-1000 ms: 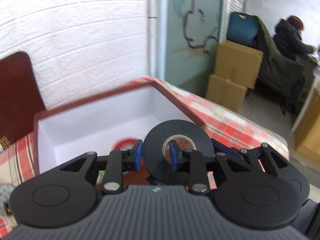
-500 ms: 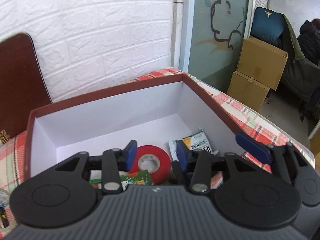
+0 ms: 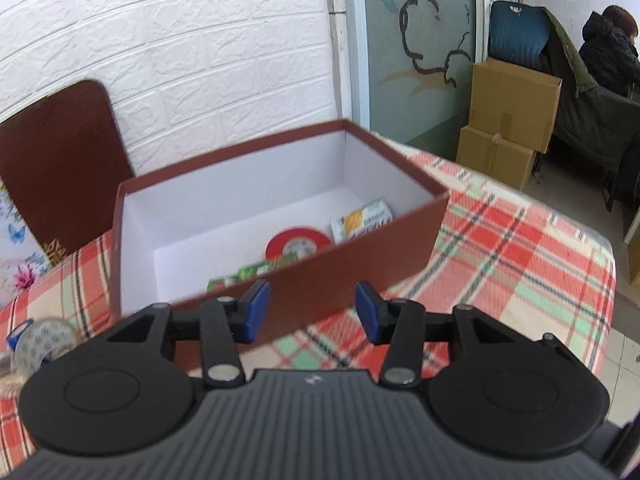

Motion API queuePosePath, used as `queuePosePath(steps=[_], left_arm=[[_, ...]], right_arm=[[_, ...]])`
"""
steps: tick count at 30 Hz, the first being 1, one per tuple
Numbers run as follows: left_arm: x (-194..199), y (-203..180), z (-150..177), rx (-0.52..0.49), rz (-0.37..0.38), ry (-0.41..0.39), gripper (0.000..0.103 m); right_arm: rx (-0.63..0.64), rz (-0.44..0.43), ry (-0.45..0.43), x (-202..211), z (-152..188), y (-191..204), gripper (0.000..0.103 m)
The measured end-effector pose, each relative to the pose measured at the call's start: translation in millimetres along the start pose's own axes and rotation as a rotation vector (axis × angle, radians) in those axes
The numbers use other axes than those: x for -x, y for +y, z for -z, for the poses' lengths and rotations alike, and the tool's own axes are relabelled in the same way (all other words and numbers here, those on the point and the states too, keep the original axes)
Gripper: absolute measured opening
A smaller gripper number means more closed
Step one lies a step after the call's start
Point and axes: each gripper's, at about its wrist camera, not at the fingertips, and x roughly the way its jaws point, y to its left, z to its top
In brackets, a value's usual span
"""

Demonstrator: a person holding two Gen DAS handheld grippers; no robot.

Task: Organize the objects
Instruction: 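Move the left gripper back over the table toward the cotton swab bag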

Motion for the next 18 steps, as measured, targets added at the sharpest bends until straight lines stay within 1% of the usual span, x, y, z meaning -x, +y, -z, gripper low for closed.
queuePosePath(steps=[2,3,4,7,8,11,15,18], left_arm=[[2,7,14,0.009,-0.016,0.024,0.051],[3,12,21,0.018,-0.028,0.04,0.051],[3,18,28,0.03,-0.044,0.058,0.051],[3,40,47,0.074,-0.097,0.106,0.051],[3,47,53,0.086,-0.114,0.116,0.051],[6,70,72,0.127,-0.166,0.144,0.051],[12,104,93,0.185,-0.221,0.169,0.051],[17,128,108,0.226,-0.263,0.182,0.052]], right_arm=[[-0.013,-0.021,0.048,5,11,12,0.081],[-0.008,-0.028,0.059,1,9,11,0.081],[0.007,-0.031,0.064,7,14,22,0.081],[0.066,-0.049,0.078,4,16,42,0.08],[0.084,-0.059,0.086,2,17,48,0.078],[0.135,-0.097,0.107,7,28,75,0.074],[0.229,-0.141,0.109,20,48,114,0.074],[0.293,-0.175,0.113,23,53,141,0.074]])
